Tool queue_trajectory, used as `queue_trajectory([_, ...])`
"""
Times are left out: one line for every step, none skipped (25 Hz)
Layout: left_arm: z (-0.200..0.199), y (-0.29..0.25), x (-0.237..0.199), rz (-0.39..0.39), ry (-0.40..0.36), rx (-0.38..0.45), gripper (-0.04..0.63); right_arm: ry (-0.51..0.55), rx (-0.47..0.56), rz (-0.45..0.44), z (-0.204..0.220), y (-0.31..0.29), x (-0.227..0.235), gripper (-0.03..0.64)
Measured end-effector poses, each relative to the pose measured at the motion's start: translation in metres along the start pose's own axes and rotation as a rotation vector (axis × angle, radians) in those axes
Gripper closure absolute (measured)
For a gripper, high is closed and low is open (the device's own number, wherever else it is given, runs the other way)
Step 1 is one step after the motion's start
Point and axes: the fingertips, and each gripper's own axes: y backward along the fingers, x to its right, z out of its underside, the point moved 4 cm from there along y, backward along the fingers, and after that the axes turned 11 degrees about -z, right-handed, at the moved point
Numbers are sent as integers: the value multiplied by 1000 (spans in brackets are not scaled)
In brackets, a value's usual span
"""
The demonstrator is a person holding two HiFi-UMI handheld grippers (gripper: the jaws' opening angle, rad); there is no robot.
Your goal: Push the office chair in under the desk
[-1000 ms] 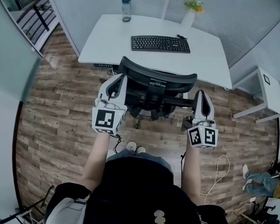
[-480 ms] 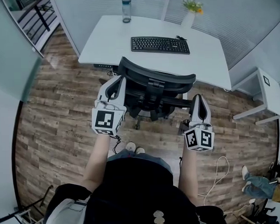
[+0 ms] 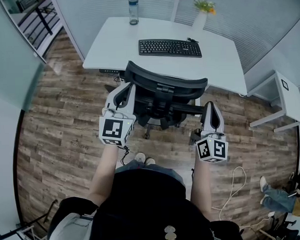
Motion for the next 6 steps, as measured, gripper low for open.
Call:
queue_trajectory([0, 0, 1, 4, 1, 1, 588, 0, 0, 0, 0, 1, 0, 611])
queue_trajectory([0, 1, 2, 8, 1, 1, 588, -1, 1, 0, 0, 1, -1, 611])
queue_trajectory([0, 1, 3, 9, 2, 1, 588, -2, 1, 0, -1, 2, -1, 611])
queue_trajectory([0, 2, 3, 10, 2, 0, 588, -2, 1, 0, -1, 2, -1, 611])
queue_trajectory([0, 2, 4, 10, 3, 0, 588, -3, 1, 0, -1, 3, -1, 610])
queue_trajectory([0, 2, 4, 11, 4, -1, 588, -4, 0, 0, 0, 4, -1, 610])
